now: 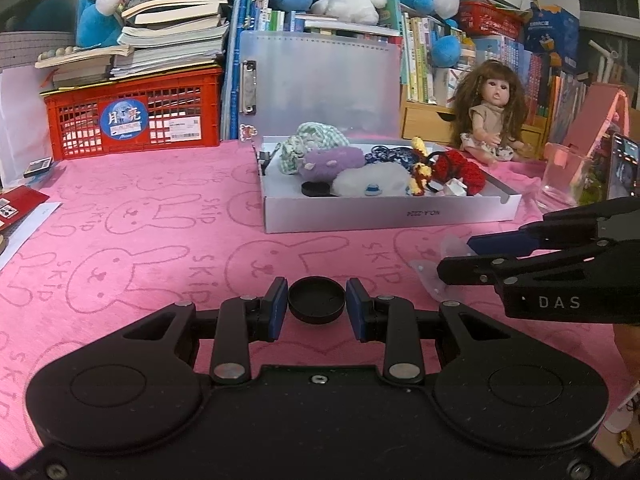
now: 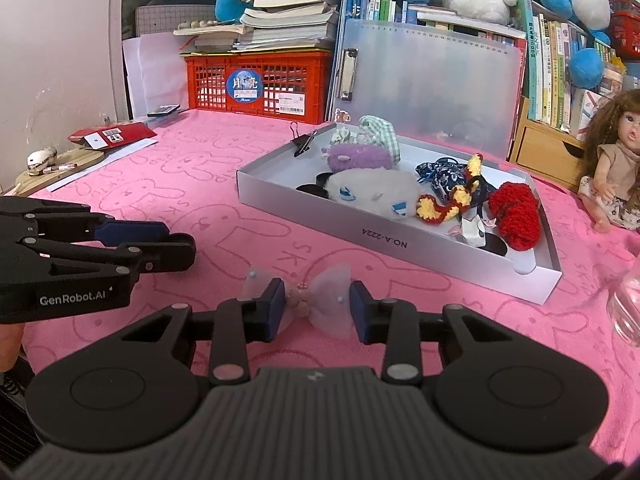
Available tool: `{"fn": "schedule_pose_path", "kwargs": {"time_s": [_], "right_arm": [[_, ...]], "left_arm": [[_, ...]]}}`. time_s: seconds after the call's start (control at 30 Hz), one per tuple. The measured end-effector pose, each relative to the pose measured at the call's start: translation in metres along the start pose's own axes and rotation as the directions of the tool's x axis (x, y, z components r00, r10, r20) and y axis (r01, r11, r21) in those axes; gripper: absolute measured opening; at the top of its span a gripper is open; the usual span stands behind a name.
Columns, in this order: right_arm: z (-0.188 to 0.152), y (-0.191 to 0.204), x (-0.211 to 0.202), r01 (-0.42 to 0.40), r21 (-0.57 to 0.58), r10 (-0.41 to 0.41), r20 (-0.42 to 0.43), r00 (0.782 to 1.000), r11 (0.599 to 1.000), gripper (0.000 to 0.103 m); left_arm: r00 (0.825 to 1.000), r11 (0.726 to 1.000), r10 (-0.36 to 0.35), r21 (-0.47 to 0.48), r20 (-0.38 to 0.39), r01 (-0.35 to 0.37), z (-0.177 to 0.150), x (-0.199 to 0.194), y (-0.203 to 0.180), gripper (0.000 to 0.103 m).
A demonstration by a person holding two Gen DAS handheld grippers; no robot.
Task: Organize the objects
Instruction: 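Lift the black lid and pink bow and carry them toward the white box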
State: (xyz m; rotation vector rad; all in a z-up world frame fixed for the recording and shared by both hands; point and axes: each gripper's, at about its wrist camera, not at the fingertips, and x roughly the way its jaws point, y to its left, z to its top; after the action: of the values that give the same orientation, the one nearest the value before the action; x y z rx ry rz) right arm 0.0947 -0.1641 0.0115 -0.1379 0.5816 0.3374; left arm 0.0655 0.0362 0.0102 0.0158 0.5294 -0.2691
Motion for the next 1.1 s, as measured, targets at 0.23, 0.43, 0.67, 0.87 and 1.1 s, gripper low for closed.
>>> {"fn": "schedule_pose_path", "kwargs": {"time_s": [0.23, 0.43, 0.67, 0.87, 1.1], "right_arm": [[-0.002, -0.002, -0.003, -0.001, 0.012, 0.001, 0.0, 1.0, 1.0, 0.038], [-0.002, -0.002, -0.01, 0.031, 0.026, -0.032, 0.042, 0.999, 0.999, 0.042], [-0.003, 0.003, -0.01, 0.033, 0.018, -0.034, 0.051, 0.998, 0.999, 0.072], [-0.011, 0.009, -0.001, 0.013, 0.014, -0.013, 0.014, 1.0, 1.0, 0.09], [-0.013, 0.011, 0.008, 0.032, 0.055, -0.032, -0.001, 1.0, 0.998, 0.096]], "left_arm": [[1.0, 1.0, -0.014, 0.018, 0.011, 0.014, 0.0, -0.003, -0.008, 0.03], [1.0, 1.0, -0.013, 0.017, 0.008, 0.013, 0.0, -0.003, -0.009, 0.03], [1.0, 1.0, -0.005, 0.013, 0.003, 0.005, -0.002, -0.001, -0.007, 0.03], [1.0, 1.0, 0.002, 0.002, -0.004, -0.002, -0.004, 0.0, -0.003, 0.03], [1.0, 1.0, 0.014, -0.012, -0.009, -0.014, -0.007, 0.003, 0.001, 0.03]]}}
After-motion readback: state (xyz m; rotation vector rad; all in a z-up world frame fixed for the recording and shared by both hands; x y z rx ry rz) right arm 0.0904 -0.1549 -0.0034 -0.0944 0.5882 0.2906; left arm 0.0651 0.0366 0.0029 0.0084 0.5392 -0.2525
